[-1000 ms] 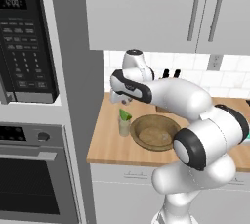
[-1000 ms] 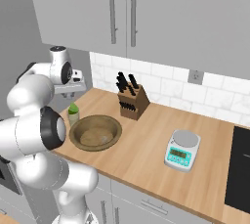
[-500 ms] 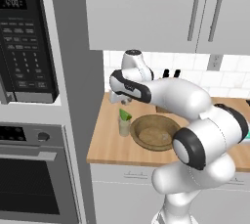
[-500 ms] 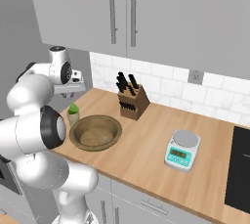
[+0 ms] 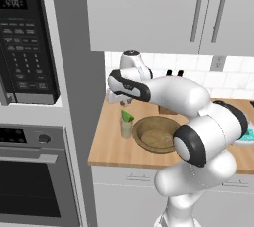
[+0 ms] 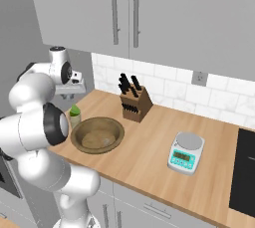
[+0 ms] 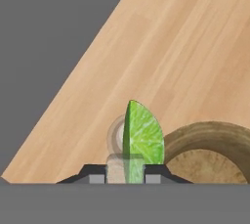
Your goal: Grab a lemon wedge from the fridge and one ice cube from the ice bowl, and put them in the glass of lemonade.
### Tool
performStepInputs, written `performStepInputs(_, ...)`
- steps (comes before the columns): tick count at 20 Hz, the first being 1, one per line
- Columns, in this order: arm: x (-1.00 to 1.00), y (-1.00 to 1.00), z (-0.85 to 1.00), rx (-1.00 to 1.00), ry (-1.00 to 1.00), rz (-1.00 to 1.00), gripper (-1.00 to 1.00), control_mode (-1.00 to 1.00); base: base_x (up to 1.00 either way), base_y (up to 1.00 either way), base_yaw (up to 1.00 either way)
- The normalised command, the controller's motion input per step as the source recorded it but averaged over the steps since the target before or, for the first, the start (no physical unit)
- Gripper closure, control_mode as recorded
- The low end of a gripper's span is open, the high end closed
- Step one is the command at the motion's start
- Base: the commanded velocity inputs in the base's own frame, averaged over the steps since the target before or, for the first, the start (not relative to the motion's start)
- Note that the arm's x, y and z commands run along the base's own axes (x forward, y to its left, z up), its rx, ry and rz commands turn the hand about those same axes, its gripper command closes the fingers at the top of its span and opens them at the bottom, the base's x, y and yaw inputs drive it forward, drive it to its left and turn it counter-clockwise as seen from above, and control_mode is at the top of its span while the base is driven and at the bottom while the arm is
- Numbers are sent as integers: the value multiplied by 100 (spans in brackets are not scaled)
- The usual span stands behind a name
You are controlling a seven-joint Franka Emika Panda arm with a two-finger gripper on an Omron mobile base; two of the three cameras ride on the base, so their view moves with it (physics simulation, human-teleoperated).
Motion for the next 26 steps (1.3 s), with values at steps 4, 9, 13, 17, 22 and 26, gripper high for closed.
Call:
performStepInputs(4,0,0,0,0,0,-1,100,-100,0,0,0)
performStepInputs(9,0,0,0,0,0,0,100,-100,0,0,0)
performStepInputs(13,0,0,0,0,0,0,-100,-100,0,0,0)
performStepInputs(17,0,0,0,0,0,0,-100,-100,0,0,0)
performStepInputs(22,0,0,0,0,0,0,-100,-100,0,0,0)
performStepInputs(26,0,0,0,0,0,0,-100,-100,0,0,0)
